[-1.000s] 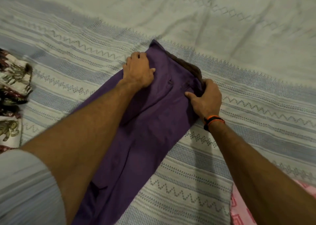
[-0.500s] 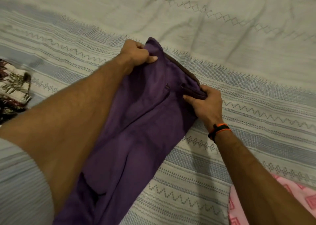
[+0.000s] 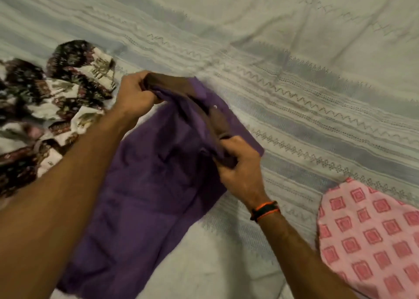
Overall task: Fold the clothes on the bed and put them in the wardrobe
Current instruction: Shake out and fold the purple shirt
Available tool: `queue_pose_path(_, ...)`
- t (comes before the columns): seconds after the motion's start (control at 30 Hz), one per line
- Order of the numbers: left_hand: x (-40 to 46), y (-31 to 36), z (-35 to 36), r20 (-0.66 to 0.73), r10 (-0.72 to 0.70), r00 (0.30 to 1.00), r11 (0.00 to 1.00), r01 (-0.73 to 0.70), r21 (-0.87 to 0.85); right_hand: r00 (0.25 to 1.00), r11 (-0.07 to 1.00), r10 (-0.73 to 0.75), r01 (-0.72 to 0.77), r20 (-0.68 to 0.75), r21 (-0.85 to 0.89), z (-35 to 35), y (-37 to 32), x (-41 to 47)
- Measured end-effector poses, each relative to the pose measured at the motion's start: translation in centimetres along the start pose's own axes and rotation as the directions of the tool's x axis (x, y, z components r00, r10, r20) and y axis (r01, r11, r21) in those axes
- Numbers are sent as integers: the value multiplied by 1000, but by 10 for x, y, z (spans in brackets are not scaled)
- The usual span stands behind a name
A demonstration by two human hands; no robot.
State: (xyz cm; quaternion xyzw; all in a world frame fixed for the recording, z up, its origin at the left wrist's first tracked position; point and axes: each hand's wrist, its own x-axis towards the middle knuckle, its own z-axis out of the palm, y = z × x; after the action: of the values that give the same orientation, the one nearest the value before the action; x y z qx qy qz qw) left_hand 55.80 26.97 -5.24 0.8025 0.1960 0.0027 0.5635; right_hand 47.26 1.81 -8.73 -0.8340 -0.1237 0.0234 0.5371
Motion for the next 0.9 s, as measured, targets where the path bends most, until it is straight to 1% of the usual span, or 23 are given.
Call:
queue_pose_path(0.1, -41, -42, -47, -29, 1, 1000, 961, 7, 277, 975, 987, -11, 46, 221, -153, 40, -9, -47)
queue_pose_path(0.17, -72, -70, -75, -54, -39, 998, 901, 59, 430, 910, 952, -4, 131, 415, -278, 68, -13, -80)
queue_pose_path(0.23, -95, -91, -92, -49, -115, 992, 834, 123, 537, 840, 919, 59, 165, 540, -357, 83, -16, -101)
queue_pose_path(0.27, -105, -101, -99, -29, -156, 987, 801, 144, 581, 817, 912, 91, 161, 570, -377, 90, -18, -109)
queue_pose_path(0.33, -124, -119, -106, -7, -228, 974, 771, 186, 609, 797, 907, 144, 131, 587, -401, 98, -22, -125)
queue_pose_path(0.37, -130, -123, -104, -30, -237, 971, 772, 206, 602, 803, 907, 153, 118, 576, -405, 101, -23, -129)
queue_pose_path(0.4, -138, -126, -101, -73, -216, 974, 777, 217, 591, 807, 909, 145, 120, 572, -399, 103, -25, -134)
queue_pose_path(0.47, -145, -123, -90, -176, -93, 980, 801, 179, 572, 802, 908, 91, 175, 590, -379, 106, -28, -138)
queue_pose_path(0.5, -149, -123, -85, -204, -27, 979, 814, 140, 563, 776, 897, 66, 229, 627, -379, 108, -30, -141)
queue_pose_path(0.57, -152, -123, -71, -185, 52, 981, 831, 60, 552, 698, 881, 75, 288, 712, -375, 112, -32, -143)
queue_pose_path(0.6, -154, -124, -63, -164, 43, 986, 831, 56, 553, 667, 894, 93, 270, 739, -356, 114, -31, -144)
queue_pose_path(0.63, -155, -126, -57, -149, 3, 989, 815, 84, 574, 662, 919, 94, 230, 743, -321, 115, -30, -145)
queue_pose_path(0.67, -156, -129, -53, -155, -47, 987, 785, 133, 606, 697, 947, 76, 174, 713, -271, 117, -29, -149)
queue_pose_path(0.7, -154, -135, -51, -184, -93, 978, 763, 189, 619, 766, 971, 65, 98, 640, -217, 118, -28, -152)
queue_pose_path(0.73, -152, -138, -51, -228, -125, 966, 756, 242, 609, 845, 986, 78, 11, 529, -163, 118, -27, -155)
queue_pose_path(0.77, -148, -142, -54, -267, -148, 952, 776, 279, 566, 910, 989, 114, -68, 399, -128, 117, -26, -157)
queue_pose_path(0.8, -145, -143, -56, -294, -173, 940, 803, 307, 511, 949, 984, 156, -125, 273, -129, 115, -26, -158)
queue_pose_path(0.83, -141, -145, -58, -312, -204, 928, 820, 336, 464, 970, 971, 185, -155, 156, -184, 112, -26, -158)
queue_pose_path(0.9, -135, -144, -61, -335, -251, 908, 799, 390, 458, 976, 903, 215, -214, -40, -373, 110, -22, -157)
